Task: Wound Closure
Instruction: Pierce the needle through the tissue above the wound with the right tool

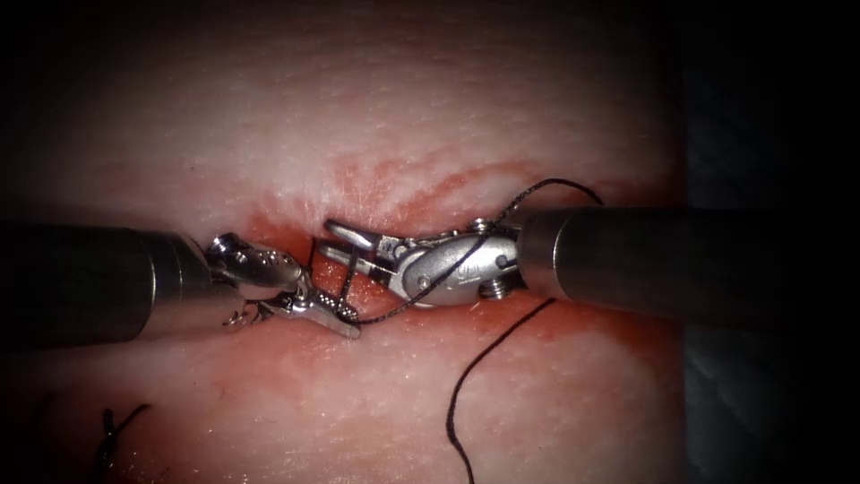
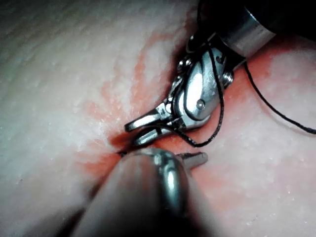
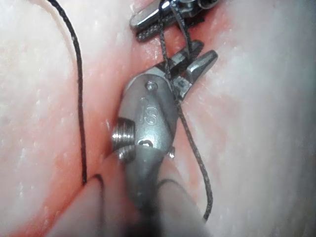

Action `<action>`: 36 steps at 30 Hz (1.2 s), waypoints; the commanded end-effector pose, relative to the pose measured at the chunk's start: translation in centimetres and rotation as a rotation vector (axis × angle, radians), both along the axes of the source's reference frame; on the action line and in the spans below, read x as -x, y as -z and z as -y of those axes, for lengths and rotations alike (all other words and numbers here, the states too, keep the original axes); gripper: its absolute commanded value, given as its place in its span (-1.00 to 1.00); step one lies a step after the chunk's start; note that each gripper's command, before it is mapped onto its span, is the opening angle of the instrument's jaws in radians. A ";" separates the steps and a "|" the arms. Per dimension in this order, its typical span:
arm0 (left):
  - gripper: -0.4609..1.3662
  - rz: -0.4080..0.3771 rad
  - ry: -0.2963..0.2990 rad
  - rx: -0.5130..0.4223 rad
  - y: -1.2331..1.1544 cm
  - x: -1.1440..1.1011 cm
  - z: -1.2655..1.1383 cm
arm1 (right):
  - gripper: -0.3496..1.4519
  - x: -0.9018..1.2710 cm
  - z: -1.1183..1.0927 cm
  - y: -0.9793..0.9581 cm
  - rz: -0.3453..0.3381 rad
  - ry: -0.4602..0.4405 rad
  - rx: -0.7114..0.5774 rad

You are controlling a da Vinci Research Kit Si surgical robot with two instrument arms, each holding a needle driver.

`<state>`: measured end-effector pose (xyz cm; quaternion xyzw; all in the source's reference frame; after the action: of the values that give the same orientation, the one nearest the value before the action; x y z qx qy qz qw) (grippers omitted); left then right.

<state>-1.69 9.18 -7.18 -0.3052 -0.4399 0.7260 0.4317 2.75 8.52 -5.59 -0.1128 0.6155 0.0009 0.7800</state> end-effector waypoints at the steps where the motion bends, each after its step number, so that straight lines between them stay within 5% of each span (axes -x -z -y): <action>1: -0.40 -0.001 0.000 0.001 0.00 0.00 0.00 | -1.00 0.02 0.02 -0.03 0.000 -0.010 -0.020; 9: -0.40 -0.003 0.005 0.003 0.01 -0.02 -0.02 | -1.00 0.04 0.05 -0.15 -0.005 -0.044 -0.113; 21: -0.48 -0.091 0.144 0.167 -0.02 -0.07 -0.23 | -1.00 0.20 -0.51 0.54 -0.064 -0.100 -0.044; 28: -0.65 -0.138 0.190 0.250 -0.09 -0.13 -0.15 | -1.00 0.20 -0.68 0.60 -0.066 -0.087 -0.046; 36: -0.62 -0.176 0.129 0.241 -0.34 -0.06 0.14 | -1.00 0.15 -0.86 0.68 -0.071 -0.079 -0.044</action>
<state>-1.64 9.00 -6.81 -0.3162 -0.2910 0.7683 0.4744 2.60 9.40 -6.28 -0.1199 0.6388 0.0472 0.7585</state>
